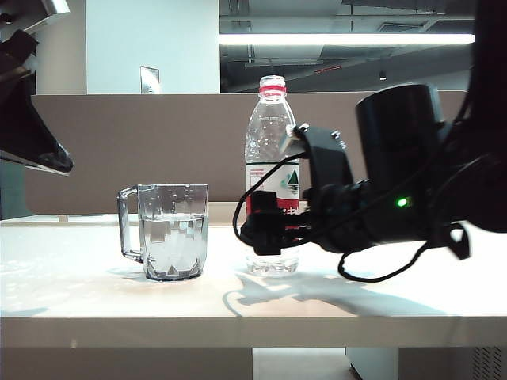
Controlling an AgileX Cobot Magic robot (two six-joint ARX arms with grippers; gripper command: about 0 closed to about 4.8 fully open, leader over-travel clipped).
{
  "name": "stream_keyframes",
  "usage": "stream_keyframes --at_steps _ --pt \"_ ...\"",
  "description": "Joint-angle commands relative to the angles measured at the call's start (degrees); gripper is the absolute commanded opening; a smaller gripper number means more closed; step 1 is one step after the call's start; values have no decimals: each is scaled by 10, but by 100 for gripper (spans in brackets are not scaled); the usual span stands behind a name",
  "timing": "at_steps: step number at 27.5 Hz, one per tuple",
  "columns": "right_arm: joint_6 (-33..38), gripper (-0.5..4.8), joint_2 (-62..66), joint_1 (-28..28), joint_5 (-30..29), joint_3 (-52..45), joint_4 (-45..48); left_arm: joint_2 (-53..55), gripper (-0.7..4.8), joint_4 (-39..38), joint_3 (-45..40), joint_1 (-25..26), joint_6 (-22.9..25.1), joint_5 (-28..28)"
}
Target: Pick up the mineral water bottle on the table and pour water into the mug until it's half full.
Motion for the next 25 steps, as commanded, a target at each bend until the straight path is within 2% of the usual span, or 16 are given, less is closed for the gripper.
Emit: stream_keyframes --at_steps 1,6,7,8,13,17,19,21,25 --pt "0 479 -32 1 -1 -31 11 -1 -1 7 2 1 1 2" --pt "0 478 -106 1 2 -100 10 -1 -1 7 2 1 1 2" --pt "0 429 -135 1 1 -128 9 -1 -1 7 2 1 1 2" --pt "0 409 -150 1 1 -142 9 -1 -1 7 2 1 1 2" --pt "0 353 -227 1 2 -218 9 -1 -1 7 2 1 0 2" --pt "0 265 -287 1 4 -273 8 -1 -1 7 2 1 0 2" --pt "0 207 -314 1 4 -296 6 -1 -1 7 2 1 0 2" --pt "0 94 -367 0 11 -330 -4 -1 -1 7 2 1 1 3" --pt "0 83 -417 0 17 -347 -45 -1 -1 7 2 1 1 0"
